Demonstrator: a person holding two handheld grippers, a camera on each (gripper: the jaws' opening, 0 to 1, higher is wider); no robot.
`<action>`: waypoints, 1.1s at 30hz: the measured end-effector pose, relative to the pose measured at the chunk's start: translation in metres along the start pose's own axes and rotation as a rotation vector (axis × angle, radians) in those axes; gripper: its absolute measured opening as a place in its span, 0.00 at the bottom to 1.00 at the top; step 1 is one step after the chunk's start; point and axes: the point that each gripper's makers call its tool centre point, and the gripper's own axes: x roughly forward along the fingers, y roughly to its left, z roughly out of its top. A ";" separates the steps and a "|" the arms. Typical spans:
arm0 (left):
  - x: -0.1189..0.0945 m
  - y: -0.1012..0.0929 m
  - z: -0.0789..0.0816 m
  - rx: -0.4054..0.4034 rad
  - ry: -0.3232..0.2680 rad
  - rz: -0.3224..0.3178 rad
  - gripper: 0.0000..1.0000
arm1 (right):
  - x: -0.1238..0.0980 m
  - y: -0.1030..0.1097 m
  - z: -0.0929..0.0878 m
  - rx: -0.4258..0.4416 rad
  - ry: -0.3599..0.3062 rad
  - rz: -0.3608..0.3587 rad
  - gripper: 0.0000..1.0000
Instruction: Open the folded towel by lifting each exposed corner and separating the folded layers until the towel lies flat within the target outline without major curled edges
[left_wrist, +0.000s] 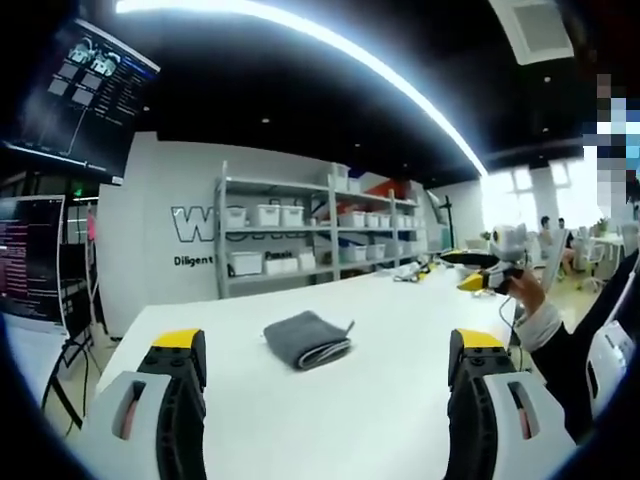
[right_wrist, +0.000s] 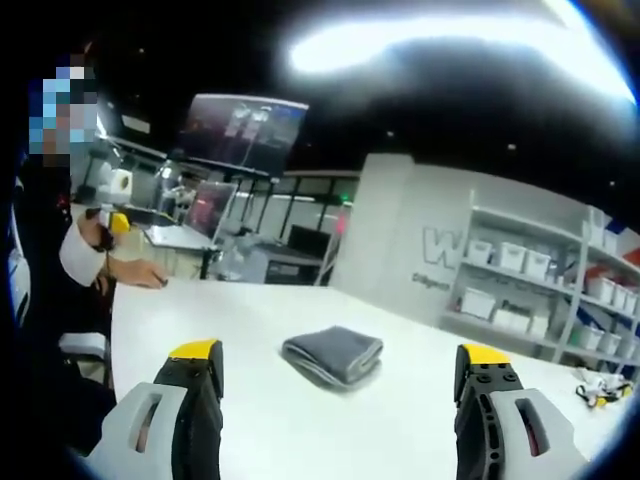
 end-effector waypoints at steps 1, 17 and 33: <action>0.000 0.000 0.000 -0.001 0.001 -0.001 1.00 | 0.000 0.000 0.000 0.001 -0.001 0.001 0.98; -0.006 -0.001 0.004 0.012 -0.004 0.009 1.00 | 0.014 -0.009 -0.014 0.022 0.022 -0.006 0.97; -0.010 0.006 0.009 0.023 -0.018 0.028 0.99 | 0.024 -0.013 -0.024 0.039 0.035 -0.008 0.96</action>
